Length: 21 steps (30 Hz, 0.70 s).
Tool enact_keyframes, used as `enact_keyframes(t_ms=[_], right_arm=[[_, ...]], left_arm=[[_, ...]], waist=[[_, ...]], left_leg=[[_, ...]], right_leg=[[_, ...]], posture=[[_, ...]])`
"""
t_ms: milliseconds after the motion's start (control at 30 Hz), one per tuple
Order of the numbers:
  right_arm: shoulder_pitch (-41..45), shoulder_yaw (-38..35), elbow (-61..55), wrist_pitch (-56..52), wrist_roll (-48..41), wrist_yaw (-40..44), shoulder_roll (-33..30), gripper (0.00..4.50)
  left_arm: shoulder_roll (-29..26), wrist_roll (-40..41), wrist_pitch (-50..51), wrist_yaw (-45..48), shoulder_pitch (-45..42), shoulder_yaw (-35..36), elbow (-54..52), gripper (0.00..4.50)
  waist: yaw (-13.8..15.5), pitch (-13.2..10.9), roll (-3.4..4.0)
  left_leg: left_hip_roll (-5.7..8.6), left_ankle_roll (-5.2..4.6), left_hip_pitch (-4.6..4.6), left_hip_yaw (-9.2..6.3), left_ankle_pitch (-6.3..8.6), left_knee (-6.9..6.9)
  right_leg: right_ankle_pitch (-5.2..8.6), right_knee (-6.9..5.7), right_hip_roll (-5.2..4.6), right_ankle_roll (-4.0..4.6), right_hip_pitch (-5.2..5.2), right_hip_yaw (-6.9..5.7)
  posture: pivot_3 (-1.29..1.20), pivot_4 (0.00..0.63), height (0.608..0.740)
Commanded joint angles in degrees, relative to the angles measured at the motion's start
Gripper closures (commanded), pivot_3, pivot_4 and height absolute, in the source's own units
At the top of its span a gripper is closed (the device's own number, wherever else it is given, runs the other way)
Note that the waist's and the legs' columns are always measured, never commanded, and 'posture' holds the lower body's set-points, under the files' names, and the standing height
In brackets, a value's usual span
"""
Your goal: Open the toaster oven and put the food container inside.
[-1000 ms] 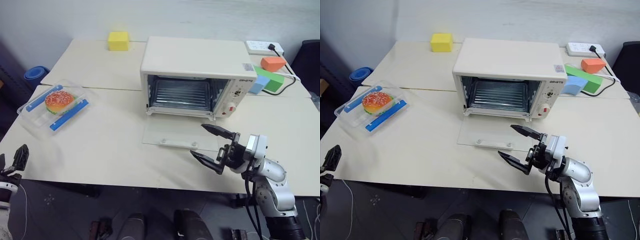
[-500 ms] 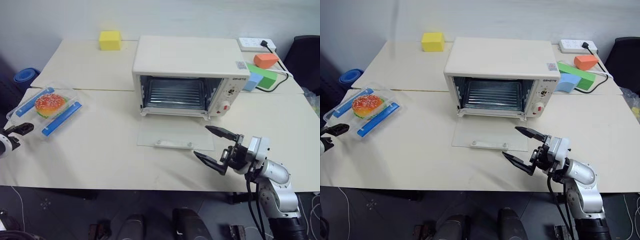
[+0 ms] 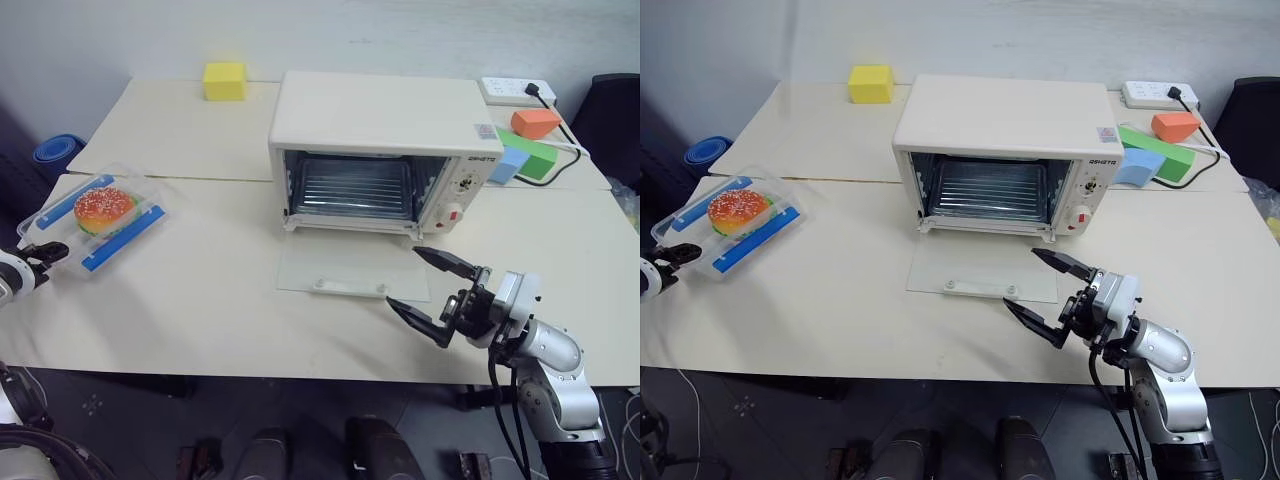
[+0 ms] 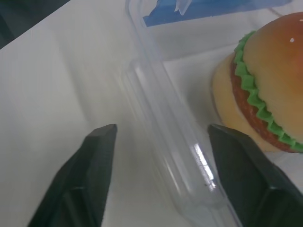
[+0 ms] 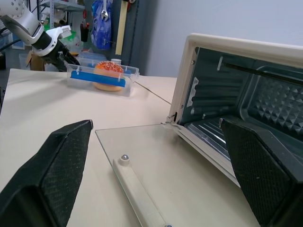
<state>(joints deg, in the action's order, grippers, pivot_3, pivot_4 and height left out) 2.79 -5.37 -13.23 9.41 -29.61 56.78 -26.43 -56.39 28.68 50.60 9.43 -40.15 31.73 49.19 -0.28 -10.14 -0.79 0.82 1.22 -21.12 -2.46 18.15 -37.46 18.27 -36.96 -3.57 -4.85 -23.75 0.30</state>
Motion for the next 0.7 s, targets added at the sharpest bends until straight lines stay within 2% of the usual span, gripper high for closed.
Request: enact_keyframes(t_ms=[33,167,233,367,500,600,700], right_arm=[[0.7,-0.7,-1.4,0.6,0.4,-0.2,-0.9,0.00],[1.5,-0.7,-0.9,0.5,0.8,-0.4,-1.1,0.00],[1.6,-0.8,-0.9,0.5,1.0,-0.4,-1.2,0.00],[1.6,-0.9,-0.8,0.5,1.1,-0.6,-1.1,0.00],[1.3,-1.3,-0.6,0.4,1.2,-0.8,-1.4,0.00],[0.3,-2.5,-0.5,0.2,1.0,-1.1,-2.3,0.00],[-1.6,-4.4,-0.6,0.5,0.9,-1.6,-3.4,0.00]], left_arm=[[-2.2,-1.2,-1.4,1.0,-1.6,0.8,1.0,2.50],[-2.7,-1.5,-0.9,2.6,-2.3,0.6,0.0,3.75],[-4.0,-2.3,-0.7,7.9,-1.0,-2.1,-3.6,4.22],[-7.4,-0.7,4.9,14.4,-0.3,-2.8,-9.9,4.23],[-10.5,2.7,15.4,21.3,3.2,-5.9,-24.2,4.23],[-9.8,5.2,22.3,22.1,4.5,-6.3,-33.9,4.23],[-4.0,6.3,27.7,17.4,3.7,-5.4,-43.3,4.23]], waist=[[0.0,0.0,0.00],[0.0,0.0,0.00],[0.0,0.0,-0.04],[-0.1,0.0,-0.24],[0.0,0.0,-0.21],[0.2,0.0,-0.20],[0.4,0.0,-0.19]], left_leg=[[0.00,0.00,0.00,0.00,0.00,0.00],[0.00,0.00,0.00,0.00,0.00,-0.02],[0.00,0.00,-0.01,0.00,0.00,-0.03],[-0.02,0.00,-0.10,-0.03,0.00,-0.02],[-0.01,-0.02,-0.09,-0.02,0.02,0.01],[0.01,-0.04,-0.09,-0.04,0.02,-0.01],[0.02,-0.06,-0.09,-0.09,0.03,-0.07]], right_leg=[[0.00,-0.01,0.00,0.00,0.00,0.00],[0.00,-0.02,0.01,0.00,0.00,0.00],[0.00,-0.04,0.01,0.00,0.00,0.00],[0.00,-0.10,0.02,0.00,-0.04,-0.01],[0.00,-0.12,-0.01,0.00,-0.01,0.03],[0.00,-0.09,-0.05,0.00,0.00,0.04],[0.00,0.00,-0.06,0.01,0.03,0.03]], posture=[[0.00,0.150,0.740],[0.00,0.150,0.740],[0.00,0.150,0.740],[0.00,0.150,0.740],[0.00,0.150,0.740],[0.00,0.150,0.740],[0.00,0.150,0.740]])
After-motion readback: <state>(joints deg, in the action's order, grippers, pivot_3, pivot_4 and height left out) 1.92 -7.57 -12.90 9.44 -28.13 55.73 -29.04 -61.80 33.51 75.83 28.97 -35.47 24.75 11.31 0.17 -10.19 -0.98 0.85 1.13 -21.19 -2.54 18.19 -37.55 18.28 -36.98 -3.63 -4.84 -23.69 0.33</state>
